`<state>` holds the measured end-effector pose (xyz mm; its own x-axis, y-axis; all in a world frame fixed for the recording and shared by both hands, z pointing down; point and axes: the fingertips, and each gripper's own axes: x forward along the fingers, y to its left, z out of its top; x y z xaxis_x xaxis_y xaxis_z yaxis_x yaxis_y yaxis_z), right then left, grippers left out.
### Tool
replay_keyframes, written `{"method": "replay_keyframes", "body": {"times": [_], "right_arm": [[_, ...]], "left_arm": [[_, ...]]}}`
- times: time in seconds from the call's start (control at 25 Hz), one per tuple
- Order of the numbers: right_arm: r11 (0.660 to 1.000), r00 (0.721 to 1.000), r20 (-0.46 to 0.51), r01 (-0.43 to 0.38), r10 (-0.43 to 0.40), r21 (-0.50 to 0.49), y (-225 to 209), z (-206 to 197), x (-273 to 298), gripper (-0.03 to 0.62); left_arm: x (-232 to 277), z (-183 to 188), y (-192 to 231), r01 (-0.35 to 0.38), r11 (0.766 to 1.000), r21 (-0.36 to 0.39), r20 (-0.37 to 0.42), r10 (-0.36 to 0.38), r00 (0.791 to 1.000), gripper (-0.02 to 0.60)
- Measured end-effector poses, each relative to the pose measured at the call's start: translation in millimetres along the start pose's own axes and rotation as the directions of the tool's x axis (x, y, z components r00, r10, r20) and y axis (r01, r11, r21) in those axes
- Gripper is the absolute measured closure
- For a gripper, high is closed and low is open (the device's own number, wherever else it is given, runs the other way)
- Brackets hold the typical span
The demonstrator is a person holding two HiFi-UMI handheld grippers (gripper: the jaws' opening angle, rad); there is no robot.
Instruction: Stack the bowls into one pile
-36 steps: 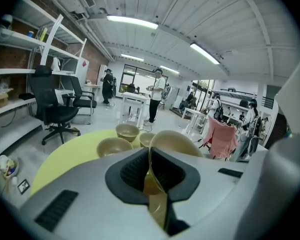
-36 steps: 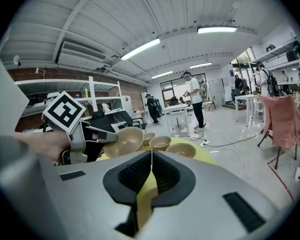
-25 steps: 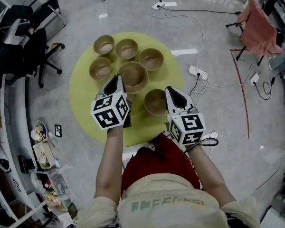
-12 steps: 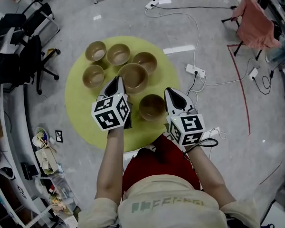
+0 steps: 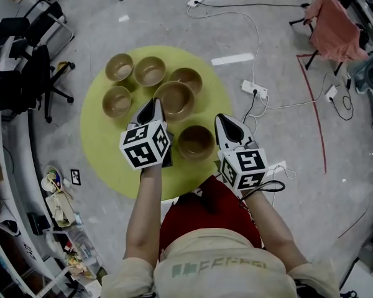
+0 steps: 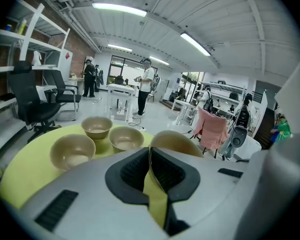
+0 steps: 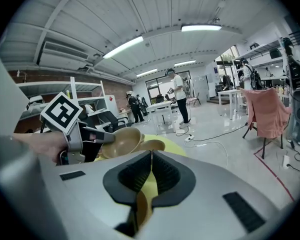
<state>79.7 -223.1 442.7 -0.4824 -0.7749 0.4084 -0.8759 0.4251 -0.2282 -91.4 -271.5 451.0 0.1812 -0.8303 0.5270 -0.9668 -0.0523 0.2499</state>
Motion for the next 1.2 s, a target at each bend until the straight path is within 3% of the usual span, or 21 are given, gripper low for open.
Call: {"method": "replay_keyframes", "body": {"times": [1.2], "right_arm": [[0.999,0.996,-0.091,0.002,0.001,0.033,-29.6,-12.6,47.9,0.557]], "left_arm": [[83.6,2.5,-9.9,0.013,1.000,0.022,-0.042,-0.012,0.999,0.548]]}}
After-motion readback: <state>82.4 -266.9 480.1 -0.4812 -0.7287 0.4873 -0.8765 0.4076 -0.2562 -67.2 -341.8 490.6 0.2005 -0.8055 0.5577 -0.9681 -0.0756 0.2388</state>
